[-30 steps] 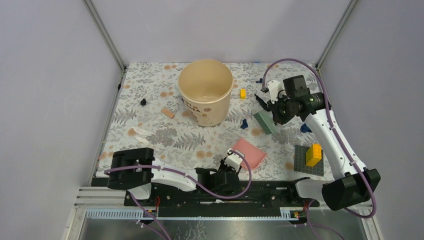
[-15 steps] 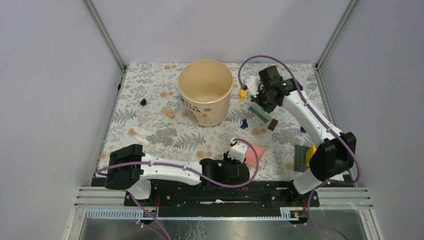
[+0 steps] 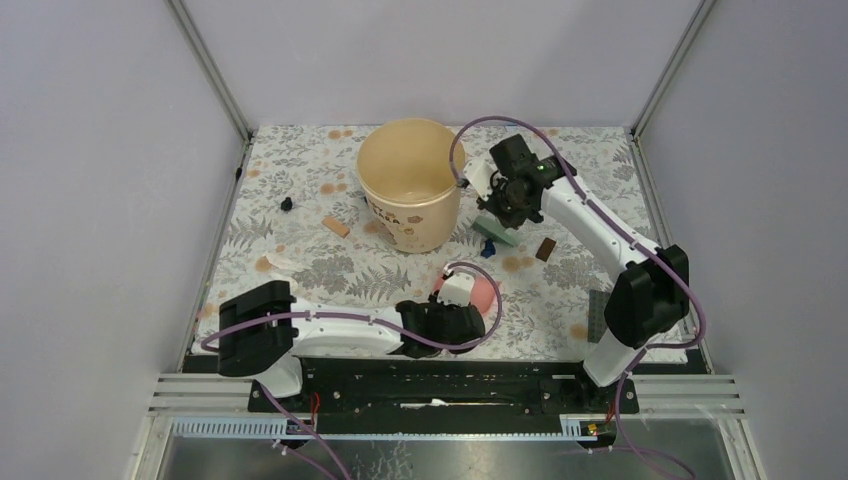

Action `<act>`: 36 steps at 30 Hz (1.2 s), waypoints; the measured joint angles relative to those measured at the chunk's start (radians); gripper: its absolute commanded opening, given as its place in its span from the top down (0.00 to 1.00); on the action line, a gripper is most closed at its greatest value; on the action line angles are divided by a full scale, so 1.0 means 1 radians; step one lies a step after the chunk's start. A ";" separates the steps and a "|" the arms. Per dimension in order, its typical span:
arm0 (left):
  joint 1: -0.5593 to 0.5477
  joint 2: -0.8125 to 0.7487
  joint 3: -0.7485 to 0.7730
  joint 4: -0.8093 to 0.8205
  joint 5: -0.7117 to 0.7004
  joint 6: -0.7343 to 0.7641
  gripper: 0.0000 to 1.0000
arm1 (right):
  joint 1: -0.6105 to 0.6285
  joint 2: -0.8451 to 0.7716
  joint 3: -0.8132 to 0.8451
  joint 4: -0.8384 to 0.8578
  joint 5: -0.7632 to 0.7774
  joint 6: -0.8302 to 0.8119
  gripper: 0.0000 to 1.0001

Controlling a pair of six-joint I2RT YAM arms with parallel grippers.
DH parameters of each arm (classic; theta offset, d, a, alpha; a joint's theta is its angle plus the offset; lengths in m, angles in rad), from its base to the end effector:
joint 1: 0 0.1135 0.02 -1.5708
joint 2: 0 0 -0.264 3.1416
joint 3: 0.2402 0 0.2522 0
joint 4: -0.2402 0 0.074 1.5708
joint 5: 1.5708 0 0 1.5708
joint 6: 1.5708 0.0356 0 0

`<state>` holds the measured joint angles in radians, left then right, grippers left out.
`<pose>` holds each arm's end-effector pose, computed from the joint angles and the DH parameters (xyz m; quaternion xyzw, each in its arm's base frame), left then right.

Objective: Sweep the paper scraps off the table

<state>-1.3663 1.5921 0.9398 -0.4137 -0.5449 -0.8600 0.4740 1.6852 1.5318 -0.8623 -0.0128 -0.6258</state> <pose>0.0805 -0.2971 0.1850 0.1685 0.9197 -0.1006 0.3400 0.3193 0.1643 0.3045 -0.5041 0.8190 -0.0146 0.2737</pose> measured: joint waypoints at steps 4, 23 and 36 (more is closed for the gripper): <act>0.037 0.042 0.000 0.036 0.019 0.042 1.00 | 0.053 -0.042 -0.059 -0.055 -0.122 0.025 1.00; 0.072 0.092 0.045 0.083 0.111 0.198 1.00 | -0.233 -0.098 0.236 -0.163 -0.009 0.040 1.00; 0.143 0.092 0.141 -0.035 0.197 0.235 1.00 | -0.274 0.261 0.270 0.196 0.394 -0.164 1.00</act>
<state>-1.2236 1.6844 1.0809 -0.4484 -0.3477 -0.6247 0.1997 1.9465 1.8019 -0.6662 0.3809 -0.7902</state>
